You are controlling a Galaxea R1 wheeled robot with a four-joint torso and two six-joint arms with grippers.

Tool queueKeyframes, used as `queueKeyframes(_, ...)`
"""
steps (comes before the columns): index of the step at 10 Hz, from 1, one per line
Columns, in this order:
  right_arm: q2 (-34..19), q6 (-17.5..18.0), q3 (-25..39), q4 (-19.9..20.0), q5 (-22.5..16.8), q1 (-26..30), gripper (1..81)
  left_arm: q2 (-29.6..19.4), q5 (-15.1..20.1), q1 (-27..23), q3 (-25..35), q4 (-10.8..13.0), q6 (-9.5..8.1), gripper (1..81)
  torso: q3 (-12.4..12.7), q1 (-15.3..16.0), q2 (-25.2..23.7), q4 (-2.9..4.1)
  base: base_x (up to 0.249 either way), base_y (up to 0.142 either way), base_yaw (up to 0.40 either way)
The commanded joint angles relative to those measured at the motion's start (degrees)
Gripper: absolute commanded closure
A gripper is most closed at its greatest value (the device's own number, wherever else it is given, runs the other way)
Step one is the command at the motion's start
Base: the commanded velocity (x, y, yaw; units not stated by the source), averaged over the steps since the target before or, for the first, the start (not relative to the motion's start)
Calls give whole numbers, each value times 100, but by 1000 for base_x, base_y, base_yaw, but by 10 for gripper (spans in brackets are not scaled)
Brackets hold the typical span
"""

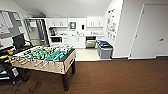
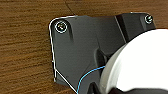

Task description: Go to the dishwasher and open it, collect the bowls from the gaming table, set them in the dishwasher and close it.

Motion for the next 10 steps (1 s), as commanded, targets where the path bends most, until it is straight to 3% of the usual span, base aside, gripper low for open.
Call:
queueKeyframes(1, -36, 7, 41, -32, -339, 210, 811, -33, 298, -236, 16, 8, -9, 811, 0, 0, 0, 0, 182, 0, 0)
queueKeyframes(7, 16, 7, 6, -23, -339, 263, 811, 28, 307, -236, 16, 17, 0, 811, 0, 0, 0, 0, 183, 0, 0)
queueKeyframes(10, 16, 16, -56, -15, -339, 263, 811, 37, 307, -236, 16, 34, -9, 811, 0, 0, 0, 0, 184, -70, 0)
